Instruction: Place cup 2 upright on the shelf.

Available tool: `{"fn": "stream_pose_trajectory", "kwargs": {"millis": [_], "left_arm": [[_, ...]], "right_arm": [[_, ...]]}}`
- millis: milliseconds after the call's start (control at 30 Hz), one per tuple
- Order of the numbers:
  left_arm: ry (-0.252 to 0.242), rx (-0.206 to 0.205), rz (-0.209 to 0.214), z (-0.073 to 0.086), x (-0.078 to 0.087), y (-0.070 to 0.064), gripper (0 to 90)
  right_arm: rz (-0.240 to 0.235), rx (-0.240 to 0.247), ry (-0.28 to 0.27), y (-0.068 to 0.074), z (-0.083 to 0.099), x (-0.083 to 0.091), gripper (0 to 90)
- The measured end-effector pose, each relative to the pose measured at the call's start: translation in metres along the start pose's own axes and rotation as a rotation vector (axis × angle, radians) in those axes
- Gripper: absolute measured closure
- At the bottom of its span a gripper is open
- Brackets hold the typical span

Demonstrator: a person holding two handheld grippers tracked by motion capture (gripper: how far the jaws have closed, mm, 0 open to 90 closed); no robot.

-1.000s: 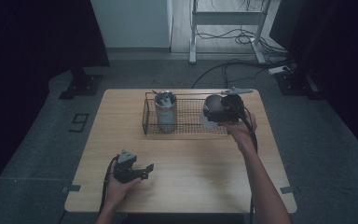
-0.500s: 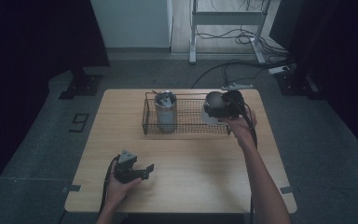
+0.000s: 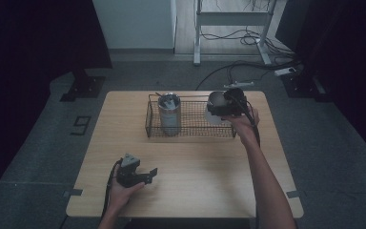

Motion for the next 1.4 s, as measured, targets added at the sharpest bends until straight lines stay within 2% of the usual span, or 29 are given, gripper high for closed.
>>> {"fn": "stream_pose_trajectory", "kwargs": {"millis": [467,600,1000,1167,1400], "left_arm": [[0.001,0.005,0.007,0.0,0.001,0.002,13.2],[-0.009,0.023,0.042,-0.002,0.003,0.001,13.5],[-0.003,0.012,0.034,-0.001,0.003,0.0,13.5],[-0.007,0.016,0.035,-0.002,0.004,0.001,13.5],[0.003,0.013,0.036,0.0,0.003,0.001,13.5]], "right_arm": [[0.016,0.012,0.024,-0.005,-0.012,-0.022,6.2],[0.023,0.02,0.035,-0.006,-0.018,-0.03,6.3],[0.018,0.02,0.055,-0.003,-0.023,-0.055,6.2],[0.023,0.027,0.072,-0.001,-0.021,-0.064,6.2],[0.043,0.03,0.122,-0.001,-0.005,-0.084,6.2]]}}
Point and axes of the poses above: each handheld gripper's, and its own axes: x roughly backward along the jaws, z roughly out of its underside, y roughly to its left, the point moved 3 cm from there along -x, roughly forward along the jaws, and after that the axes turned 2 degrees about x, right-handed, at the moved point
